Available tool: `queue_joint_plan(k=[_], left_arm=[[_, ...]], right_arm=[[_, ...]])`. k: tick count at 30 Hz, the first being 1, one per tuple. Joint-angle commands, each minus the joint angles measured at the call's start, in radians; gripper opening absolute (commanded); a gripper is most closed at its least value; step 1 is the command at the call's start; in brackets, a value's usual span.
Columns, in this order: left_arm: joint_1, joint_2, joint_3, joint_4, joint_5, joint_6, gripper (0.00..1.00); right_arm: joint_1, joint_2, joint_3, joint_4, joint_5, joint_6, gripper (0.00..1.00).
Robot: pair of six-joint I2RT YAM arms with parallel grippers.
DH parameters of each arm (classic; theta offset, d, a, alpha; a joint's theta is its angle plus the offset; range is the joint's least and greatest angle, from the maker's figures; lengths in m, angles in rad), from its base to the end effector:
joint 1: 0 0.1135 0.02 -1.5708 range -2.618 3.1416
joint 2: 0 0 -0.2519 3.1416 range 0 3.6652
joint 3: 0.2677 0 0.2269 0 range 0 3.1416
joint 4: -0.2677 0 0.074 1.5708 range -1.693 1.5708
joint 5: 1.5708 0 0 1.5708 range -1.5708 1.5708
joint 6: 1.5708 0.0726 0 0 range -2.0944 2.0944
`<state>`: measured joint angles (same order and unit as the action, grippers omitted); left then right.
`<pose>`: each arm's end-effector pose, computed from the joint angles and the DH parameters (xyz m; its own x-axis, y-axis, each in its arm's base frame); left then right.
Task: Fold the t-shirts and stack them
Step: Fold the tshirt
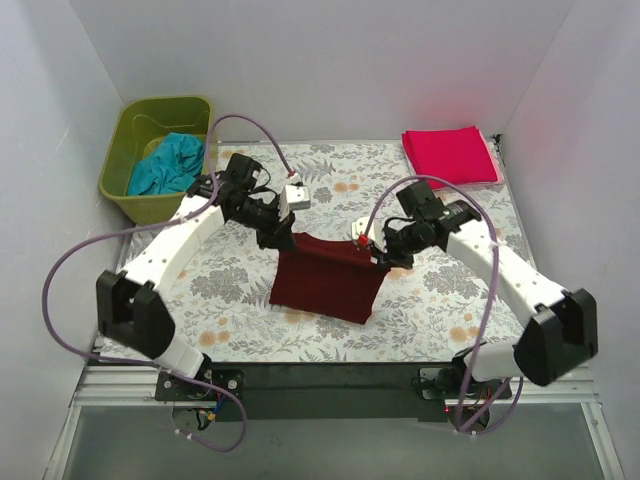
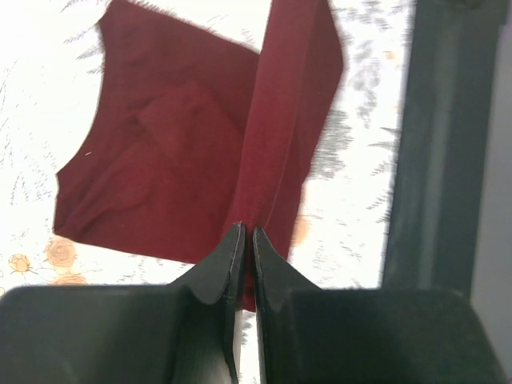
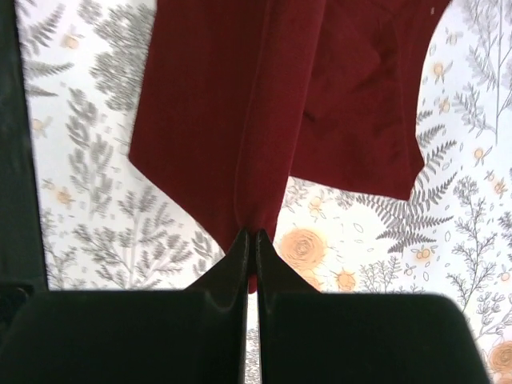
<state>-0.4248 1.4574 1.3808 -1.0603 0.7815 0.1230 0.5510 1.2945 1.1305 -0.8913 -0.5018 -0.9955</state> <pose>0.2222 -0.1567 0.2930 -0.7514 0.4355 -0.4956 0.6595 0.4749 -0.5827 0.1903 0.1579 0.2596 0.1513 -0.7704 -0.6193 -0.9816 -0.0433 -0.1859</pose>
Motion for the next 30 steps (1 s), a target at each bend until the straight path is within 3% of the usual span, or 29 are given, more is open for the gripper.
queue_joint_plan(k=[1, 8, 16, 21, 30], left_arm=[[0.082, 0.133, 0.075, 0.065, 0.016, 0.038, 0.00], [0.172, 0.432, 0.211, 0.089, 0.055, 0.127, 0.00], [0.196, 0.593, 0.164, 0.219, 0.010, 0.093, 0.00], [0.189, 0.578, 0.080, 0.238, 0.025, 0.061, 0.00], [0.172, 0.293, -0.219, 0.261, 0.082, 0.027, 0.01]], right_arm=[[-0.078, 0.136, 0.093, -0.023, -0.029, -0.098, 0.01], [-0.157, 0.455, 0.302, 0.009, -0.093, -0.126, 0.01], [-0.161, 0.738, 0.387, 0.113, -0.106, -0.046, 0.01], [-0.163, 0.769, 0.347, 0.160, -0.078, -0.020, 0.01], [-0.114, 0.497, 0.080, 0.152, -0.167, 0.096, 0.01]])
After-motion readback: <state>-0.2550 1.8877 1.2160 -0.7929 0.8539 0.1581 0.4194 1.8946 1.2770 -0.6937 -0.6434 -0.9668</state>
